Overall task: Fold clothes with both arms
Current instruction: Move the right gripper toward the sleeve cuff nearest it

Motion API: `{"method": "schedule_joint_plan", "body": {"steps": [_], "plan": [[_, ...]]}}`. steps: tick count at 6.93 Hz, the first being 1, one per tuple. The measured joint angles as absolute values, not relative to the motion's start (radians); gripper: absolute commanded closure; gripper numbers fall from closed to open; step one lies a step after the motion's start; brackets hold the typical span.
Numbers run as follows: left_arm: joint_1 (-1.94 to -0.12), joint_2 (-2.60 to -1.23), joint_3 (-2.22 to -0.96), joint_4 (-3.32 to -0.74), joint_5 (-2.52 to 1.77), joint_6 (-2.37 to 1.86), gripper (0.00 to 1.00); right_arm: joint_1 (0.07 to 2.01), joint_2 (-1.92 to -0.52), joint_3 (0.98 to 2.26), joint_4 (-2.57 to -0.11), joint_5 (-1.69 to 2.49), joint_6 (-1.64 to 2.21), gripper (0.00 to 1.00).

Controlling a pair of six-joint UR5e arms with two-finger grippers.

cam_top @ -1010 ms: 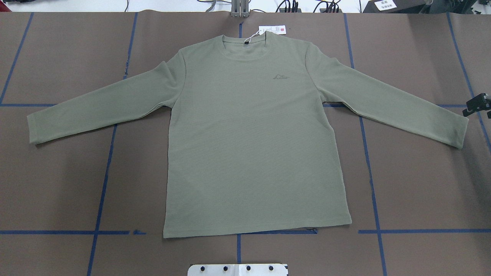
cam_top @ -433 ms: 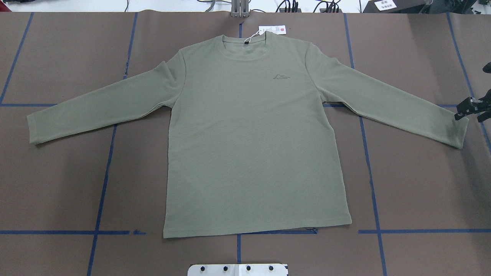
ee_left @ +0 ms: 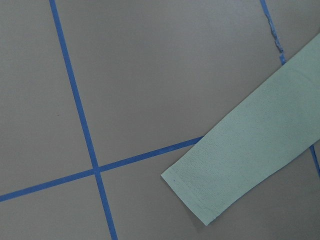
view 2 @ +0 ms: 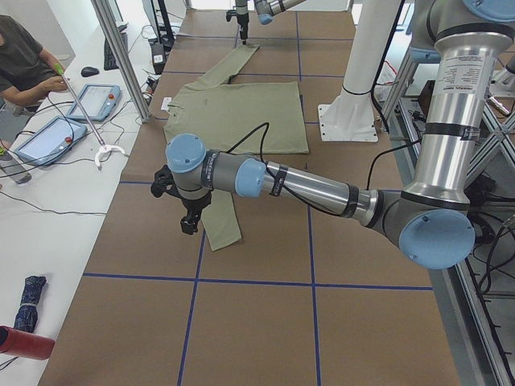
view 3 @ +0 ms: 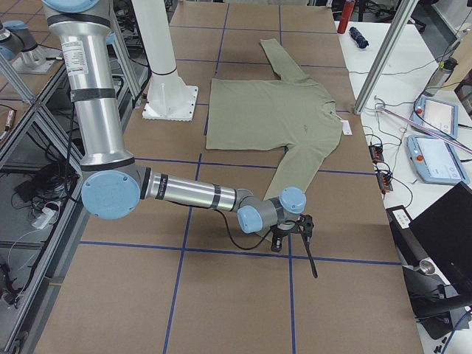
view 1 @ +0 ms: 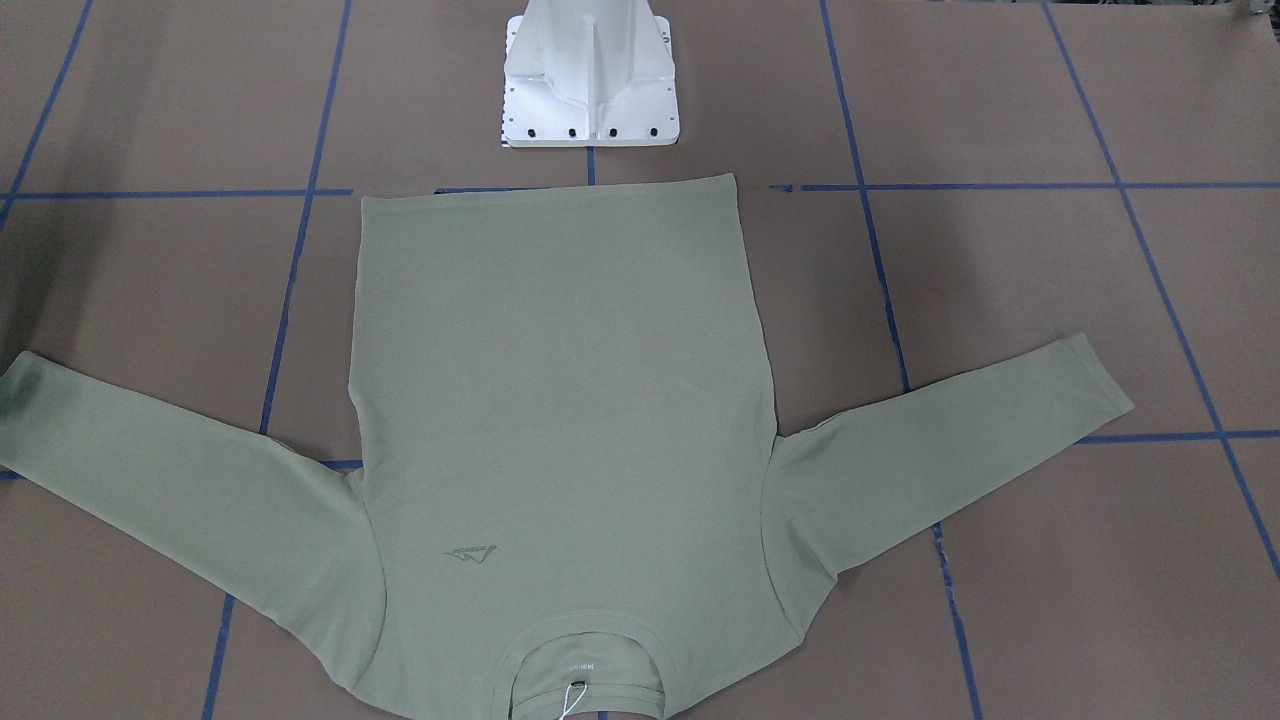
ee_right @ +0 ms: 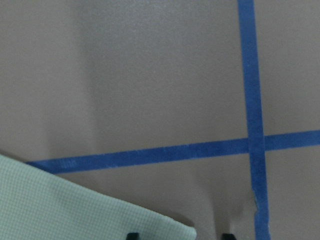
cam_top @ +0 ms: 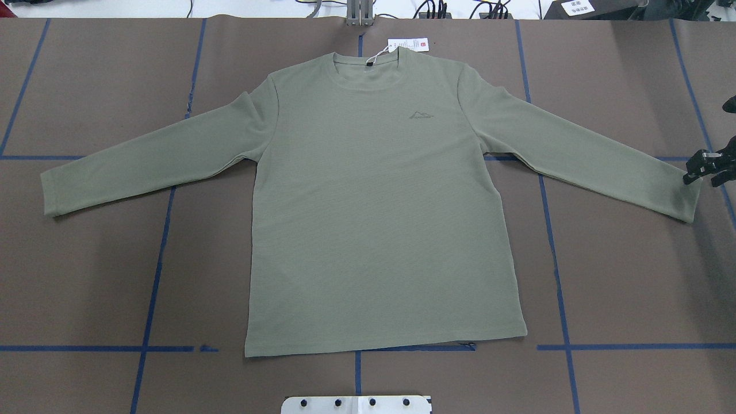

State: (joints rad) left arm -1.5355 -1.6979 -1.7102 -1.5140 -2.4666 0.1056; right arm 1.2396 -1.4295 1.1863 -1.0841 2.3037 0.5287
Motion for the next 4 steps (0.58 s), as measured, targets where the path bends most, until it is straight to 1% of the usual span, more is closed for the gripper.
{"method": "schedule_joint_plan", "body": {"steps": [4], "plan": [[-1.535, -1.700, -1.715, -1.513, -2.468, 0.104, 0.00, 1.240, -1.433, 1.202, -1.085, 2.319, 0.532, 1.00]]}}
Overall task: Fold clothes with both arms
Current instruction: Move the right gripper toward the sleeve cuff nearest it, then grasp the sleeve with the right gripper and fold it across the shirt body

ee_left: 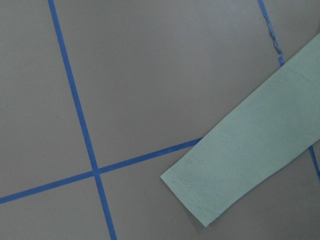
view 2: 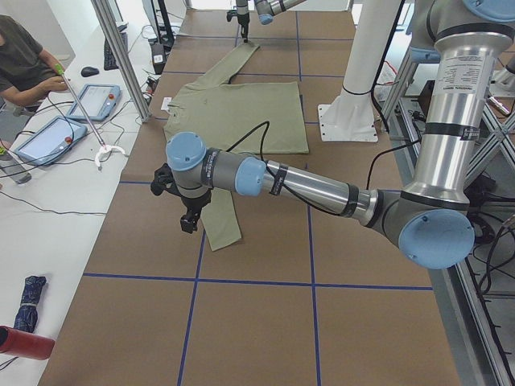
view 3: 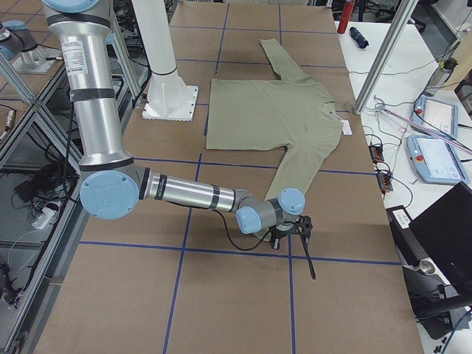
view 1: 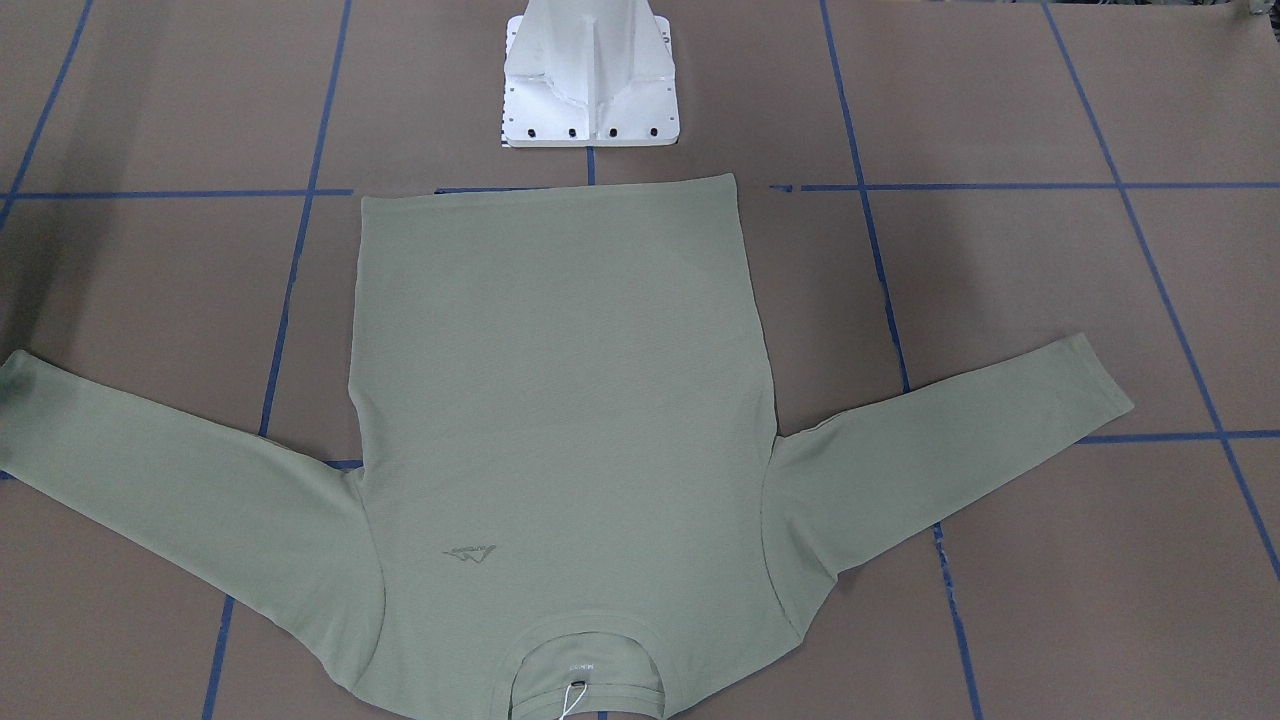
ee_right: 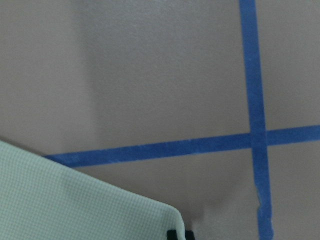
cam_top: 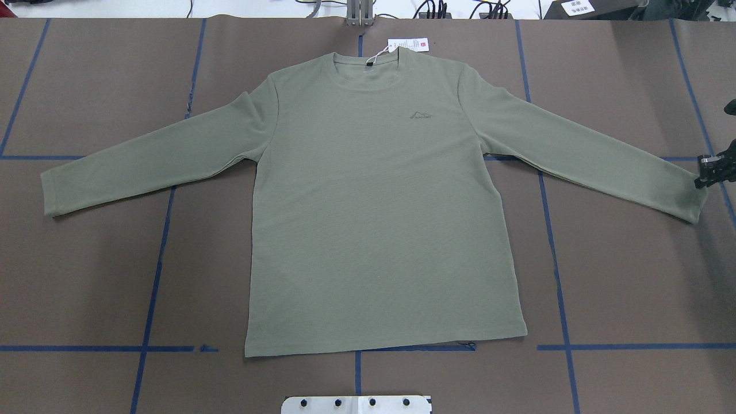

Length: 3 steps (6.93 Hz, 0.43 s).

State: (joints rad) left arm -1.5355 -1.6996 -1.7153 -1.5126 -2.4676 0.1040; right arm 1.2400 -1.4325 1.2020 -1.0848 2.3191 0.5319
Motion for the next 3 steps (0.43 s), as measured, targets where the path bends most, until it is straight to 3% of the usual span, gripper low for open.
{"method": "schedule_joint_plan", "body": {"steps": [3], "plan": [[-1.536, -1.698, -1.722, -1.512, -2.470, 0.103, 0.00, 1.239, -1.442, 1.421, -1.093, 2.384, 0.632, 1.00]]}}
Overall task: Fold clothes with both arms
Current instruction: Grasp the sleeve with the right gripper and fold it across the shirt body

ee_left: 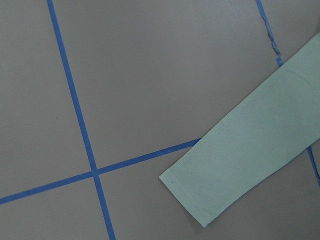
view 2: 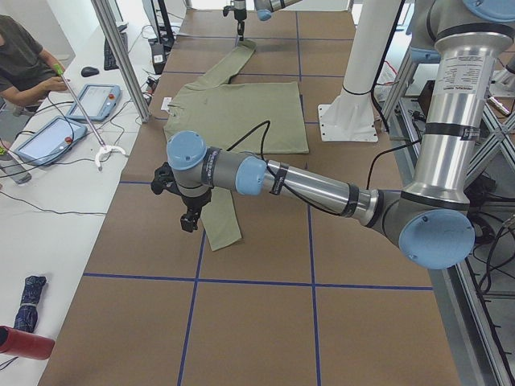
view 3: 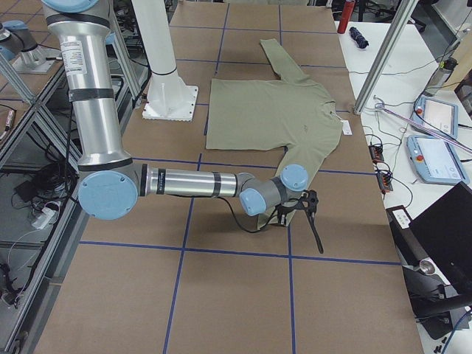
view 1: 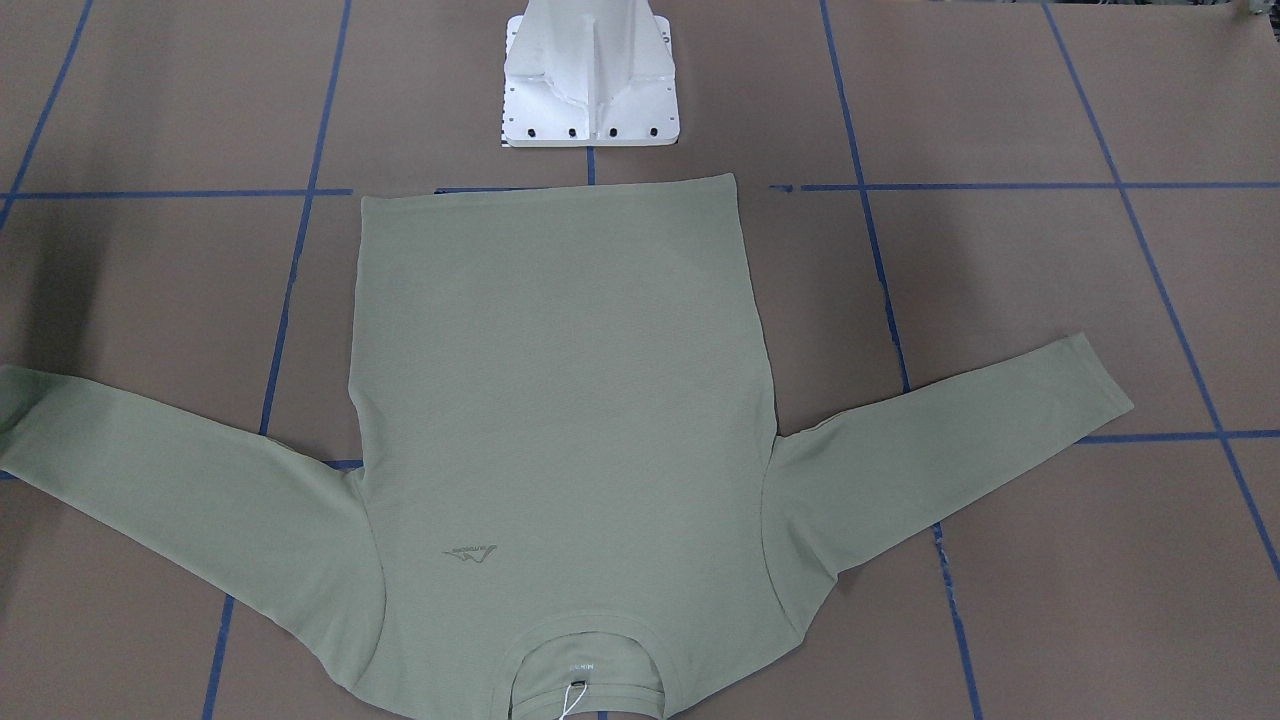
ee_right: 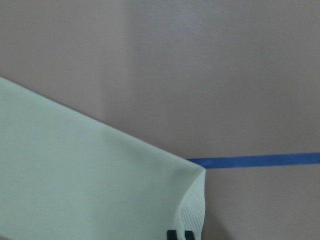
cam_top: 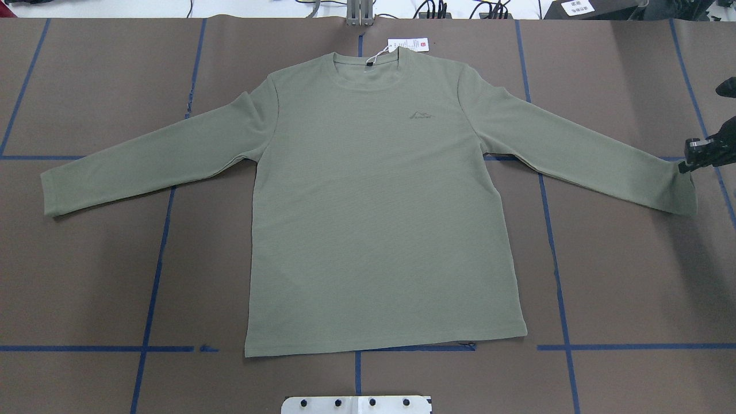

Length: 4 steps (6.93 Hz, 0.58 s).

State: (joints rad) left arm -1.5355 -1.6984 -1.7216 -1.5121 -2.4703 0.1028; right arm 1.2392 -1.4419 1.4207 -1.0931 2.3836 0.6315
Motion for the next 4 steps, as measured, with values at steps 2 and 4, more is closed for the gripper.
{"method": "schedule_joint_plan", "body": {"steps": [2, 4], "plan": [[-1.536, -1.698, -1.727, -1.511, -2.474, 0.103, 0.00, 1.139, -1.379, 1.608, -1.097, 2.359, 0.902, 1.00], [-1.536, -1.697, -1.726, -1.512, -2.475, 0.103, 0.00, 0.983, -1.138, 1.641, -1.193, 2.232, 1.203, 1.00]]}}
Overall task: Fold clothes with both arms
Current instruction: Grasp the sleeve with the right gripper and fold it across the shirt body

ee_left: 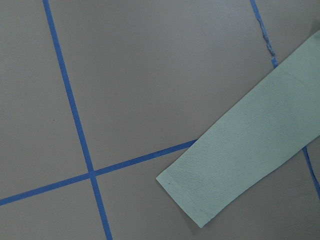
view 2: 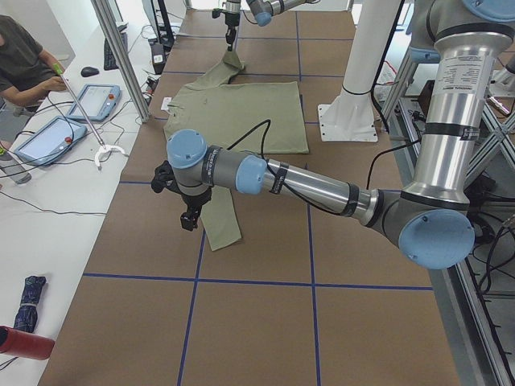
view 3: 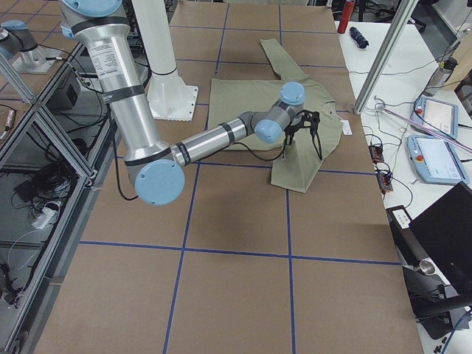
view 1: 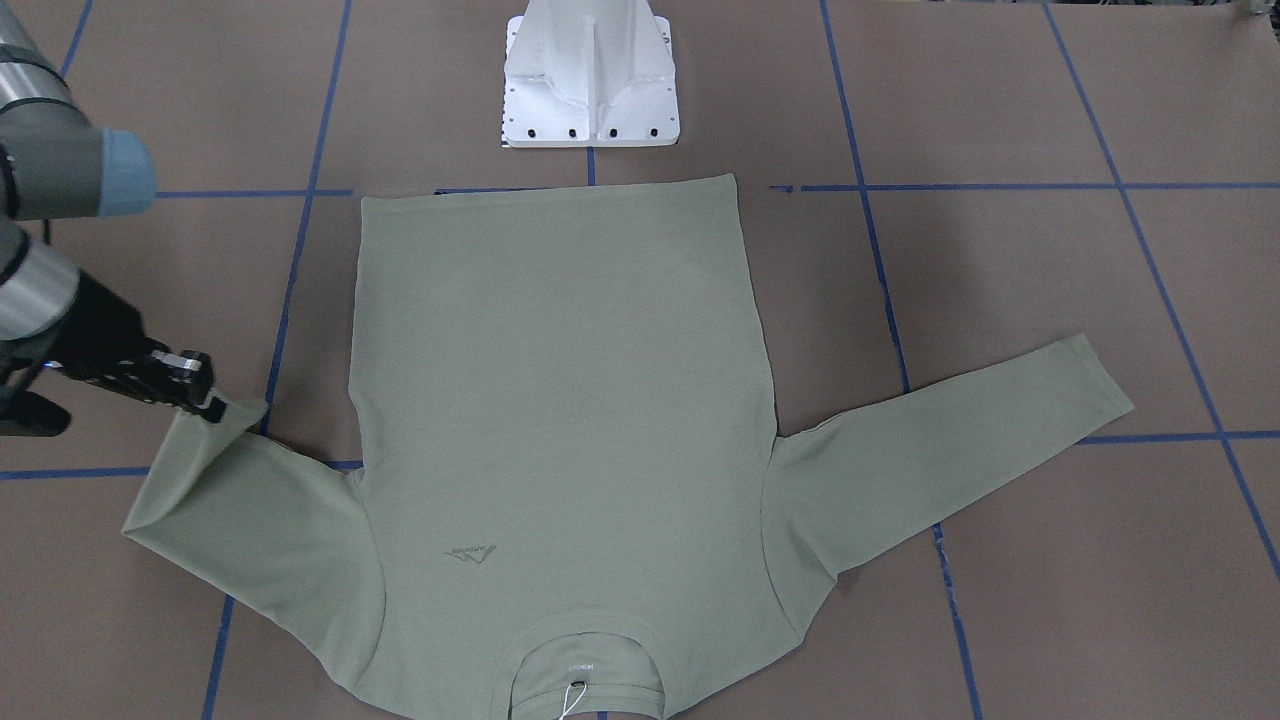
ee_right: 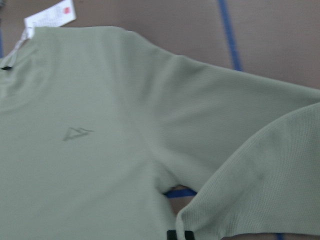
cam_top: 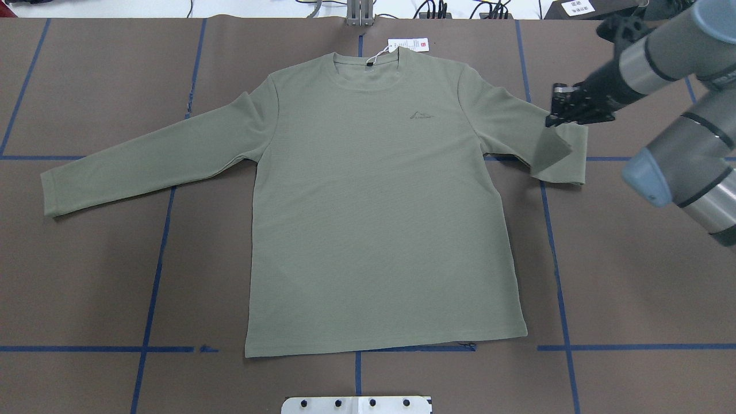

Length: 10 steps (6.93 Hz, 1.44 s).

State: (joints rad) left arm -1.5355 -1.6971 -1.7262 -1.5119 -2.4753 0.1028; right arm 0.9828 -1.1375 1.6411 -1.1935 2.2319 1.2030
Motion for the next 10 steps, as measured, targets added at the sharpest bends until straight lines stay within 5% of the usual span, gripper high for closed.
{"method": "schedule_joint_plan", "body": {"steps": [2, 4, 6, 8, 10], "plan": [[-1.536, -1.697, -1.720, -1.513, -2.476, 0.103, 0.00, 0.847, -0.793, 1.493, -1.326, 2.071, 1.379, 1.00], [-1.536, -1.697, -1.717, -1.514, -2.475, 0.103, 0.00, 0.708, -0.517, 1.193, -1.254, 1.900, 1.451, 1.00], [-1.536, -1.696, -1.722, -1.512, -2.483, 0.102, 0.00, 0.645, -0.403, 1.012, -1.158, 1.806, 1.459, 0.76], [-1.535, -1.695, -1.724, -1.511, -2.495, 0.101, 0.00, 0.603, -0.318, 0.885, -1.093, 1.737, 1.464, 0.01], [-1.527, -1.698, -1.718, -1.513, -2.498, 0.100, 0.00, 0.585, -0.301, 0.852, -1.079, 1.686, 1.467, 0.01]]}}
